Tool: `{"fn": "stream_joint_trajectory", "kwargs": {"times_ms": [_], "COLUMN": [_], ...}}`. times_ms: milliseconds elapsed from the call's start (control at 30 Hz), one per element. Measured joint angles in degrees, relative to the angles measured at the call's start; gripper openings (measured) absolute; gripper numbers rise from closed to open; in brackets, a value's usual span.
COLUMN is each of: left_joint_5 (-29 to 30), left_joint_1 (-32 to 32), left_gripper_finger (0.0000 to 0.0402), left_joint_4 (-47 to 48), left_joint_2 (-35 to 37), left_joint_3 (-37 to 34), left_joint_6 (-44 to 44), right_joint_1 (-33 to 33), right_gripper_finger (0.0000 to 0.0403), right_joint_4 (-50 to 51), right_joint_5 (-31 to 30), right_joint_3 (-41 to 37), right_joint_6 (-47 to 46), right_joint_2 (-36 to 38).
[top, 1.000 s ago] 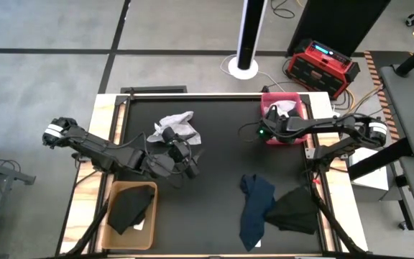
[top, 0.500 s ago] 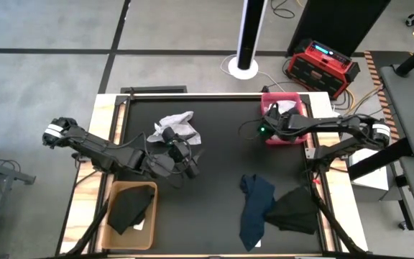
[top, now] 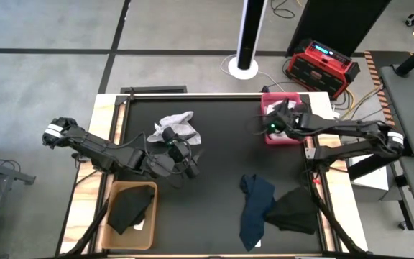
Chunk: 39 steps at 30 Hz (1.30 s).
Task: Sort towels by color in basket
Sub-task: Put the white microfiber towel into the pink bin, then put the dark blue kitchen towel into the orange bin
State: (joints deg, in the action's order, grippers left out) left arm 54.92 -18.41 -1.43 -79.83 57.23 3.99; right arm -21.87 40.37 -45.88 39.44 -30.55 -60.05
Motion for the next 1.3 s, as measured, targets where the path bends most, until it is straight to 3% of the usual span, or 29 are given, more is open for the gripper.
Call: {"fn": "stream_joint_trajectory", "kwargs": {"times_ms": [100,167,333,567,733,867,1033,1300], "left_joint_5": [0.0,0.0,0.0,0.0,-0.4,-3.0,-8.0,-14.5], "left_joint_1": [0.0,0.0,0.0,0.0,0.0,-0.1,-0.6,-3.0], "left_gripper_finger": [0.0265,0.0265,0.0265,0.0265,0.0265,0.0265,0.0265,0.0265], "left_joint_4": [0.0,0.0,0.0,-0.1,-0.1,-0.2,-0.3,-0.3], "left_joint_2": [0.0,0.0,0.0,0.0,0.0,0.0,-0.5,-4.5], "left_joint_3": [0.0,0.0,0.0,0.0,0.0,0.0,0.0,0.1], "left_joint_6": [0.0,0.0,0.0,0.0,1.1,3.0,7.8,16.3], "right_joint_1": [0.0,0.1,0.1,0.1,0.7,2.7,10.0,30.9], "right_gripper_finger": [0.0035,0.0019,0.001,0.0009,0.0009,0.0009,0.0009,0.0009], "right_joint_4": [-4.6,-10.0,-19.2,-19.7,-17.0,-8.5,2.8,3.5], "right_joint_5": [0.1,2.4,8.3,8.9,9.8,9.9,9.9,14.7], "right_joint_3": [-4.8,-8.4,-14.2,-15.4,-12.0,-5.8,1.2,5.7], "right_joint_6": [-0.3,0.1,-1.6,-3.9,-2.9,-3.1,-6.4,-10.8], "right_joint_2": [1.7,2.2,2.2,2.3,3.8,6.3,8.7,9.5]}}
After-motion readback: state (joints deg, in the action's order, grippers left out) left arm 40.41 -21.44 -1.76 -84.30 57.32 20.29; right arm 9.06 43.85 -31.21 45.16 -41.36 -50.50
